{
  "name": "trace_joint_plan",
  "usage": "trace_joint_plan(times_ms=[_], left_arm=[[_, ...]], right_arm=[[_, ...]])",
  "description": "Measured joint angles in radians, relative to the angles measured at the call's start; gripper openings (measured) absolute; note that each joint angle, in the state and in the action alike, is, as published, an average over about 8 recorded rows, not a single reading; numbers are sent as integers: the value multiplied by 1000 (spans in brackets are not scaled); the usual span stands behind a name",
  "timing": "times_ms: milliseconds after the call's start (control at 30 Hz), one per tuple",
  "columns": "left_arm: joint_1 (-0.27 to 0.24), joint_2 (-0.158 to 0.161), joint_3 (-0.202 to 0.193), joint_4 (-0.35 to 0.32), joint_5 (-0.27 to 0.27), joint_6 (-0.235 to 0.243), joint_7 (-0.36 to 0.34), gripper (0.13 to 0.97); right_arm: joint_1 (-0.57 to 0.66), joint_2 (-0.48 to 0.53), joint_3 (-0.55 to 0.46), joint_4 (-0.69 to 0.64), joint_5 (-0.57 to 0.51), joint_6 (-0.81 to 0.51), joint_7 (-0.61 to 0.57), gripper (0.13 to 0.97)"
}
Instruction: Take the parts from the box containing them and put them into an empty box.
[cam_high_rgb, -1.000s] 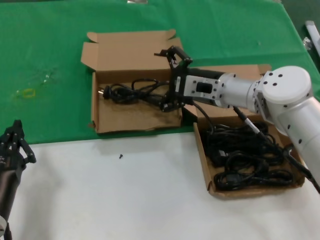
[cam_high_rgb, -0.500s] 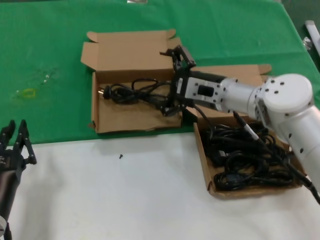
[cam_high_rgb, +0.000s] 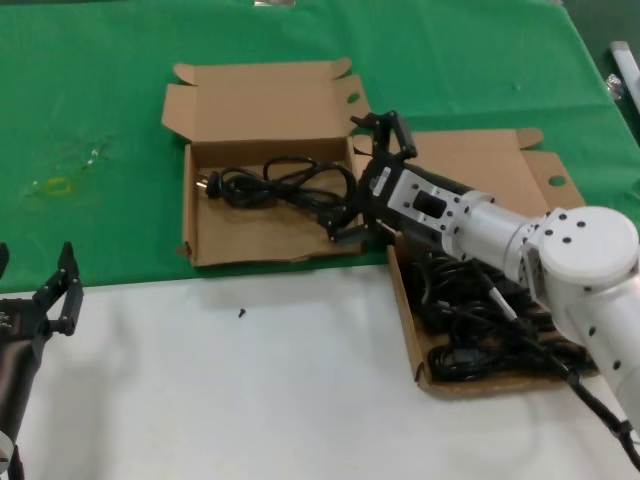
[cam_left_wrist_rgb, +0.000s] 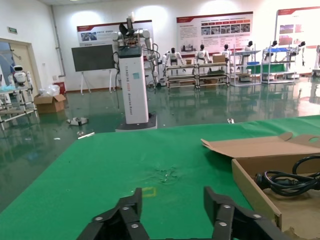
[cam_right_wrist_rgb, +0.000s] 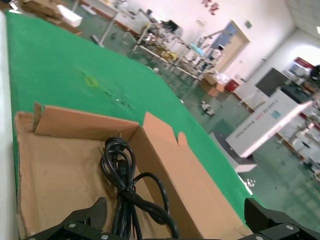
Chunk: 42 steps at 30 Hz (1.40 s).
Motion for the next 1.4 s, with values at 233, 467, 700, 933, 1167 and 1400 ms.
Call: trace_joint_plan(times_ms=[233, 467, 700, 933, 1167, 1400], left_arm=[[0, 0, 0, 0, 0, 0, 0, 478], [0, 0, 0, 0, 0, 0, 0, 635], [0, 0, 0, 0, 0, 0, 0, 778], [0, 0, 0, 0, 0, 0, 0, 885], [0, 0, 0, 0, 0, 0, 1, 921], [0, 0, 0, 0, 0, 0, 1, 959]], right_arm=[[-87, 6, 33, 79, 24, 61, 62, 966], [-174, 12, 66, 157, 49, 121, 124, 966], [-261, 19, 99, 236, 73, 182, 186, 966], [-349, 25, 131, 315, 97, 242, 248, 966], [-436, 31, 164, 393, 122, 302, 310, 966], [-523, 37, 197, 472, 146, 363, 372, 966]])
